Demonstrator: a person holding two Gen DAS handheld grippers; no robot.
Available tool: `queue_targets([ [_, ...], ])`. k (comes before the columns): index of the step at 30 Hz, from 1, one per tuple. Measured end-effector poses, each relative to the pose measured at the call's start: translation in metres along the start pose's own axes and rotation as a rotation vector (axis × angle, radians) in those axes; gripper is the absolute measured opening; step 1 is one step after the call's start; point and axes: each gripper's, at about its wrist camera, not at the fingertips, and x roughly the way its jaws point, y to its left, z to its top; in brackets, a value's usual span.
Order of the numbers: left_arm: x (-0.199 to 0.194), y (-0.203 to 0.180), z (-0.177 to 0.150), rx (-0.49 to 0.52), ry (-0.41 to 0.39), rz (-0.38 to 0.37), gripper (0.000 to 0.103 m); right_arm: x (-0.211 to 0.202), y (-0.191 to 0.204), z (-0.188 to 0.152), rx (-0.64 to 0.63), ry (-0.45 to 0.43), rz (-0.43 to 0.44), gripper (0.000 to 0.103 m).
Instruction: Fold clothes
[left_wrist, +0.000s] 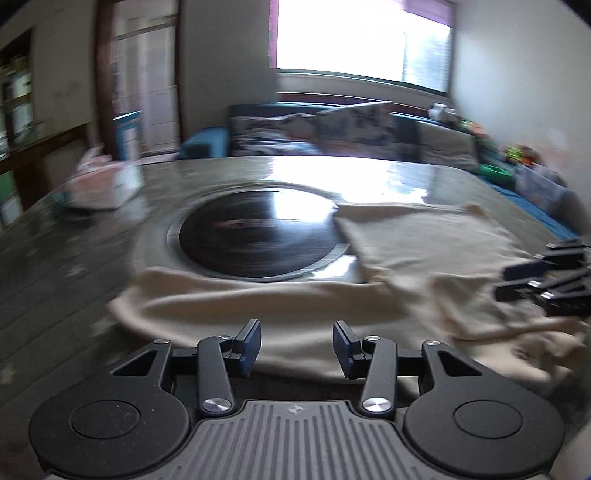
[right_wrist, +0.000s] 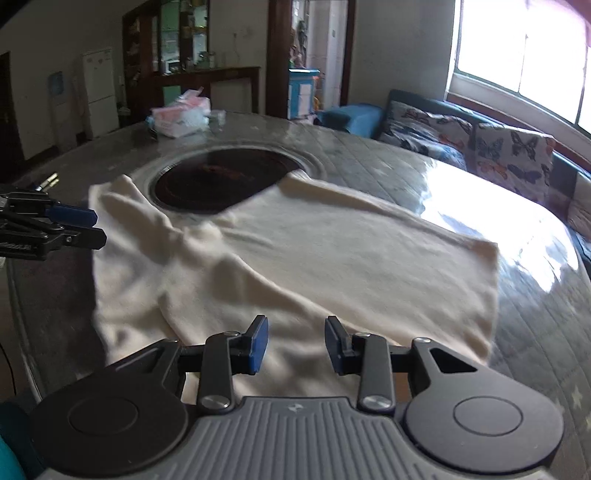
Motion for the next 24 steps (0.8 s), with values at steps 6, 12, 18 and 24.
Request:
queue_targets([
  [6, 0.008, 0.052, 0.009, -0.138, -0.007, 0.204, 0.050, 0.020, 0.021, 0.008, -0.060, 0.021, 0.041, 0.034],
  [12, 0.024, 0.093, 0.015, -0.252, 0.010, 0.331, 0.051, 0.011, 0.027, 0.014, -0.070, -0.008, 0.046, 0.034],
  [18, 0.035, 0.107, 0.010, -0.295, 0.037, 0.316, 0.036, -0.001, 0.023, 0.010, -0.054, -0.021, 0.039, 0.034],
  [24, 0.027, 0.098, 0.015, -0.319, -0.004, 0.249, 0.007, -0.013, 0.015, 0.005, -0.010, -0.041, 0.025, 0.034],
])
